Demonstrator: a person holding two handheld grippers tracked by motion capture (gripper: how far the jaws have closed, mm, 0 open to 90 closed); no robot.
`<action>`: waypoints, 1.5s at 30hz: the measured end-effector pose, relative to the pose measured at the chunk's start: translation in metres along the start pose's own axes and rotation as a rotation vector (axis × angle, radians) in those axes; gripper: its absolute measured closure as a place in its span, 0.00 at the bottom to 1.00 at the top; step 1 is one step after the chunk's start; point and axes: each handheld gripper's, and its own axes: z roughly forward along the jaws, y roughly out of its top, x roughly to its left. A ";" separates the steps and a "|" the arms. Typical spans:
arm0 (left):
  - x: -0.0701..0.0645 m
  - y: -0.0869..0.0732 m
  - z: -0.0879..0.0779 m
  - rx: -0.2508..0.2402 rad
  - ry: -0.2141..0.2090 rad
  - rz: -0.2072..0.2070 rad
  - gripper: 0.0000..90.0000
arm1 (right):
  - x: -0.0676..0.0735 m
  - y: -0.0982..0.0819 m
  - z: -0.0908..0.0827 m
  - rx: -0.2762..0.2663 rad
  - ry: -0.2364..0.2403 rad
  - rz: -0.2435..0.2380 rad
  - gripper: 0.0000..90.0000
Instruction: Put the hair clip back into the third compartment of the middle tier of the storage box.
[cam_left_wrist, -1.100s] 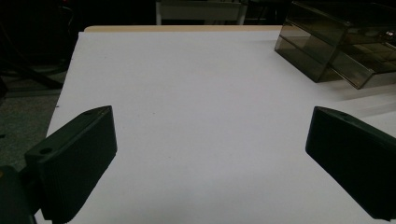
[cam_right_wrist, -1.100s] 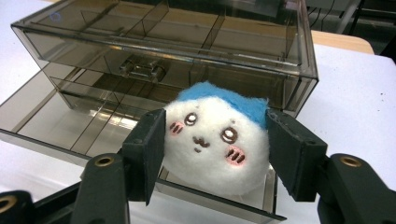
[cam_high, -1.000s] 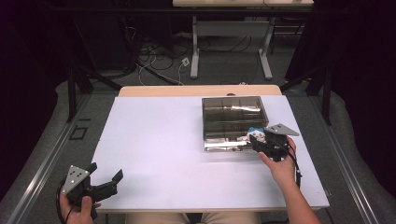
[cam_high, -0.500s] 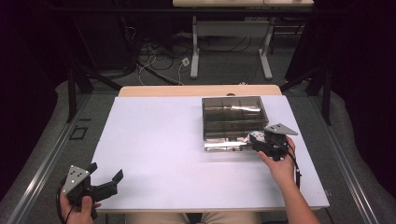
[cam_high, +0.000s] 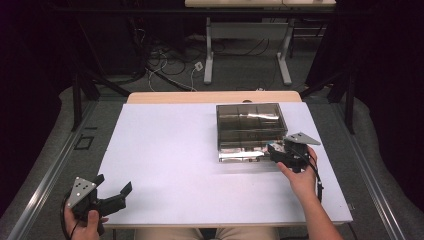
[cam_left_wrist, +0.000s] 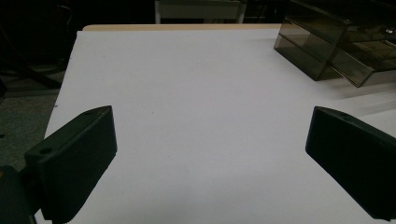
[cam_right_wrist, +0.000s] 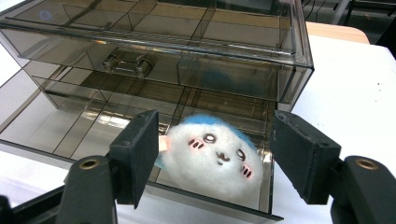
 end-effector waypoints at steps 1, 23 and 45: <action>0.000 0.000 0.000 0.000 0.000 0.000 0.02 | -0.001 0.000 0.000 0.002 0.003 -0.005 0.36; -0.001 0.000 0.001 0.000 -0.002 0.003 0.03 | 0.011 -0.001 -0.008 0.004 0.037 -0.028 0.31; -0.003 -0.001 0.004 0.039 -0.007 0.017 0.07 | 0.019 -0.003 -0.012 -0.001 0.062 -0.052 0.32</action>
